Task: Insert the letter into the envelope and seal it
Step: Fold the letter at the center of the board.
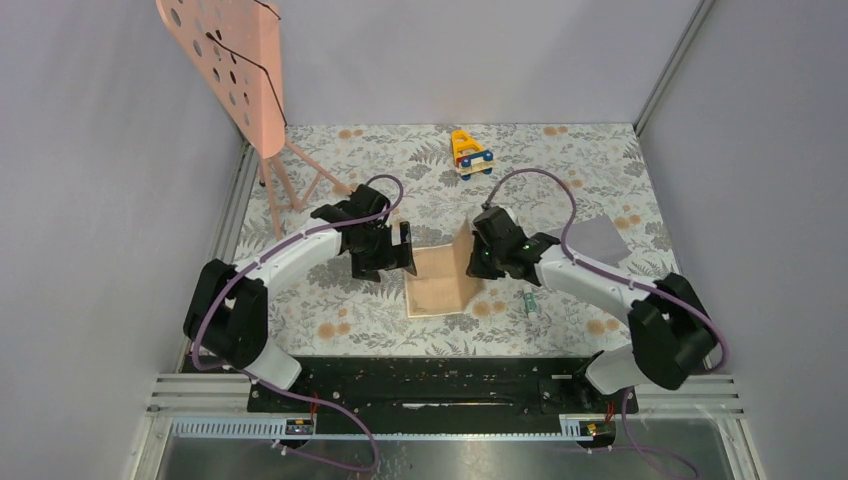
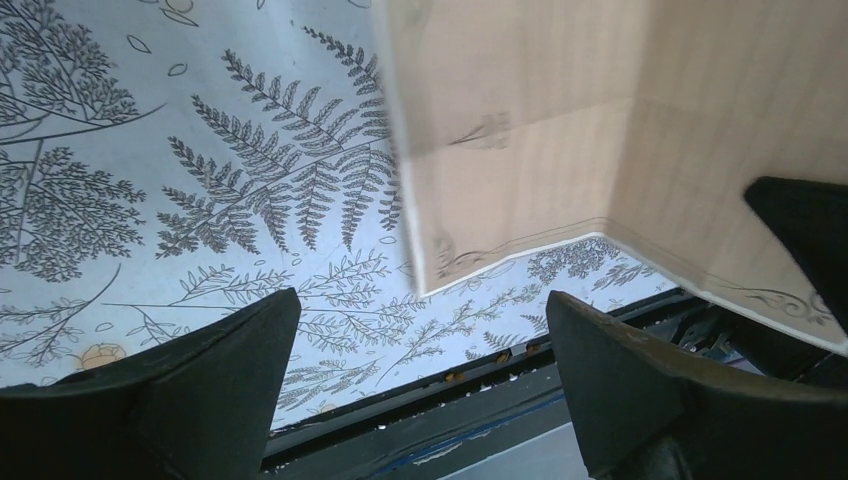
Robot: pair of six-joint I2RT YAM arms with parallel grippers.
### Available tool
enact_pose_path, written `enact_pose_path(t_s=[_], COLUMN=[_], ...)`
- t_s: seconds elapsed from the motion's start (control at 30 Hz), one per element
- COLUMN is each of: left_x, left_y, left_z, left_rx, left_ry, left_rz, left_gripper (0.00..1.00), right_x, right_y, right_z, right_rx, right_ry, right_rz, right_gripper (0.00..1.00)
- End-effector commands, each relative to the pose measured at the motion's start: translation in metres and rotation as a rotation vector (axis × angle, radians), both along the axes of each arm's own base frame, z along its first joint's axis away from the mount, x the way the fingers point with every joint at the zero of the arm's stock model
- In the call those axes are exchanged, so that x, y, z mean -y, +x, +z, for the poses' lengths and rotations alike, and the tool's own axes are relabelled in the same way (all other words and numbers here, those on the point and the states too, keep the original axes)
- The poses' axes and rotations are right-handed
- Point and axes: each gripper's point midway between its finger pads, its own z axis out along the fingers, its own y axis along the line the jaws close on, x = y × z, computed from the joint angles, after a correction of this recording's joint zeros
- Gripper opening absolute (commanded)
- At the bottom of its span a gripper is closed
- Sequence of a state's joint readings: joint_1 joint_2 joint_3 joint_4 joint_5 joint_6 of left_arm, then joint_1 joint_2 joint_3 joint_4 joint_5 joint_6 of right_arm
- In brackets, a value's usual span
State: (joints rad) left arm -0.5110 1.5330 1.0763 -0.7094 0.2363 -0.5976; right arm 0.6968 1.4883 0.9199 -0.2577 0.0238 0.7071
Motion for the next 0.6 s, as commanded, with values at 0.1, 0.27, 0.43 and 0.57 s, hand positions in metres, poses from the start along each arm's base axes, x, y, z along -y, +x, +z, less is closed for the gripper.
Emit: enact_pose_path(t_s=[0.1,0.27,0.43,0.57], left_x=[0.024,0.039,0.042,0.039], left_y=[0.001,0.002,0.002,0.001], left_z=[-0.006,-0.013,-0.018,-0.019], left_rx=[-0.031,-0.067,-0.079,-0.077], left_ry=[-0.122,-0.165,-0.166,-0.152], left_rz=[-0.031,-0.066,-0.079,-0.085], left_gripper=[0.97,0.97,0.97,0.97], right_x=[0.083,0.094,0.063,0.033], right_y=[-0.017,-0.022,-0.018,-0.013], right_z=[0.013,0.019,0.029,0.045], right_rx=[0.083,0.072,0.038,0.036], right_ry=[-0.310,-0.357,-0.246,-0.113], right_rz=[-0.055,-0.061,-0.011,0.007], right_gripper=[0.00,0.02,0.54,0.64])
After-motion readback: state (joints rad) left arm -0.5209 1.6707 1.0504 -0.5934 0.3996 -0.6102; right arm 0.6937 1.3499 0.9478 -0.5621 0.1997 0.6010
